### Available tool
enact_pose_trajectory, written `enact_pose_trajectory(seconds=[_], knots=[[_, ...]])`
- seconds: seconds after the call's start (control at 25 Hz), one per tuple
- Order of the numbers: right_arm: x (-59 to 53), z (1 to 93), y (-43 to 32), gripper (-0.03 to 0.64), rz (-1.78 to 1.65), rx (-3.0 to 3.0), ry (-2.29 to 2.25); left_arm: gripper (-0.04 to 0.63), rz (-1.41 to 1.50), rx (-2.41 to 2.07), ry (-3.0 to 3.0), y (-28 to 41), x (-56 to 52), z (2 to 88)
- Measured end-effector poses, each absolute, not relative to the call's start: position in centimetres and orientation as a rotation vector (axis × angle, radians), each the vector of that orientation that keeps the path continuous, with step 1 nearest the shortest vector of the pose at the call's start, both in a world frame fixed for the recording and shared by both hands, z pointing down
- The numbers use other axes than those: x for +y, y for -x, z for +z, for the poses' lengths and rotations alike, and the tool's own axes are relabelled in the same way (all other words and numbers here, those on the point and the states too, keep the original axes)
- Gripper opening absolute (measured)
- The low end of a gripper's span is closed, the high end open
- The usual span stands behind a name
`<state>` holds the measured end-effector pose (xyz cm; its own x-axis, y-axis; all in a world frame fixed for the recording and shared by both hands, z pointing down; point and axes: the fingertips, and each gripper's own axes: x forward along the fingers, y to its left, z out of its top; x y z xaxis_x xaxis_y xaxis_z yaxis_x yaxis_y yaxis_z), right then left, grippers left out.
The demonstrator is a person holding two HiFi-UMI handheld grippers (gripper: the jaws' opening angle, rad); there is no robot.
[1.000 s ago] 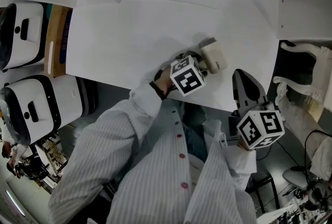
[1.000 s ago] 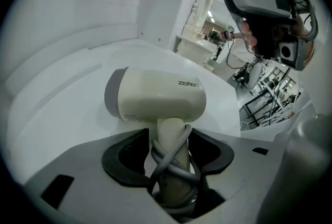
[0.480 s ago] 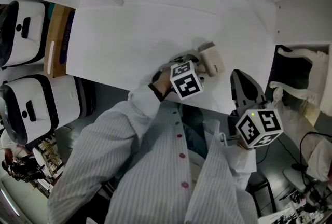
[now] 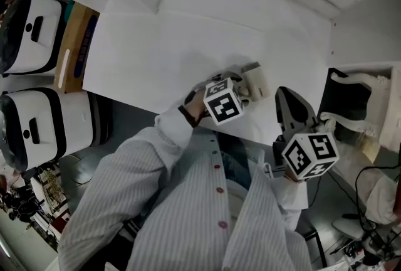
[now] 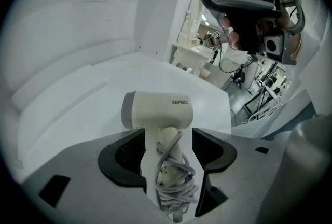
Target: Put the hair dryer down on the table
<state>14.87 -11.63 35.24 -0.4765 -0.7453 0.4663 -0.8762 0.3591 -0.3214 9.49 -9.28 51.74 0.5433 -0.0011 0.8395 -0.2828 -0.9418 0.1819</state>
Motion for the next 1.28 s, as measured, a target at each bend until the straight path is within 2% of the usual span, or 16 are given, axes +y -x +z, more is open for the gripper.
enact_pose_trajectory(seconds=[0.56, 0.92, 1.08, 1.28], knots=[[-13.5, 30.8, -13.2, 0.012, 0.659, -2.484, -1.429, 0.278, 1.02, -0.479, -2.596, -8.8, -12.7, 43.3], [-15.1, 26.8, -11.9, 0.012, 0.538, -2.577, -1.409, 0.263, 0.531, -0.605, -2.697, -8.7, -15.4, 32.7], [-15.2, 25.2, -11.5, 0.011, 0.493, -2.616, -1.409, 0.194, 0.352, -0.681, -2.754, -7.8, -16.0, 27.6], [-15.2, 23.0, -10.7, 0.012, 0.45, -2.67, -1.389, 0.039, 0.109, -0.778, -2.77, -6.0, -16.3, 22.3]])
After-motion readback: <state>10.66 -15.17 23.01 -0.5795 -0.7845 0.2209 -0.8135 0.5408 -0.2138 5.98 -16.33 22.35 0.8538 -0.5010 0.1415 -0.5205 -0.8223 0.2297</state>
